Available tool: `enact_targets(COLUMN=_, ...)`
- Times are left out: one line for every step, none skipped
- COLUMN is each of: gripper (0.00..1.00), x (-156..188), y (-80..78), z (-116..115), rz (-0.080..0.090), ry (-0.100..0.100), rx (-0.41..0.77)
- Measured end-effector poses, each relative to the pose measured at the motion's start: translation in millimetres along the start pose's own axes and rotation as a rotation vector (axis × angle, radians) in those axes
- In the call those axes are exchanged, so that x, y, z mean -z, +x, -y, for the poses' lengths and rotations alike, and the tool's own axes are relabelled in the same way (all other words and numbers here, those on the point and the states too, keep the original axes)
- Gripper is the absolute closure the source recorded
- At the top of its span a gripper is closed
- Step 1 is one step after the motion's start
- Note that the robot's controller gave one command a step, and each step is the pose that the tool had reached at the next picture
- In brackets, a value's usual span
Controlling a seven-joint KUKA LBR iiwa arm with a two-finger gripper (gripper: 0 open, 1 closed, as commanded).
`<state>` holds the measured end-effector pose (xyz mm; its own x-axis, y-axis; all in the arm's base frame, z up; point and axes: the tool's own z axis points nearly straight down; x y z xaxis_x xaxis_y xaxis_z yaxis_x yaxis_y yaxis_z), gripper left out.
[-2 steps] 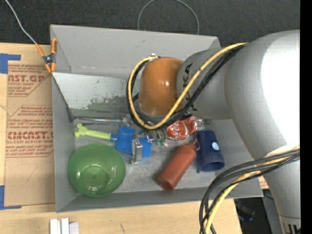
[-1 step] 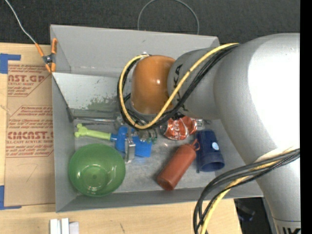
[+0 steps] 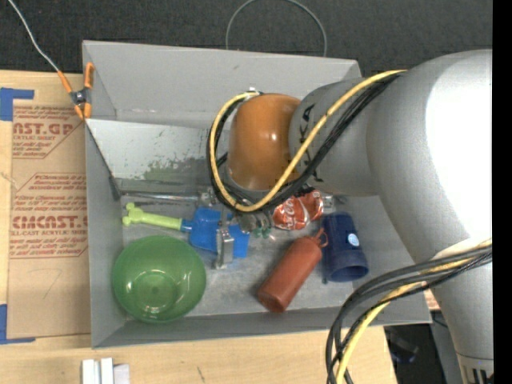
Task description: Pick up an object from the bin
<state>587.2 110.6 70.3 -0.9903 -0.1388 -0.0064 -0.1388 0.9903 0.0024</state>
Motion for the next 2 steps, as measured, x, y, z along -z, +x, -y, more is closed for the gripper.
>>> enact_targets(gripper=1.00, x=-4.1, y=-9.2, z=-17.1, rz=-0.008, ry=0.001, rx=-0.031)
enact_targets(gripper=1.00, x=-4.1, y=-9.2, z=-17.1, rz=-0.008, ry=0.001, rx=-0.031)
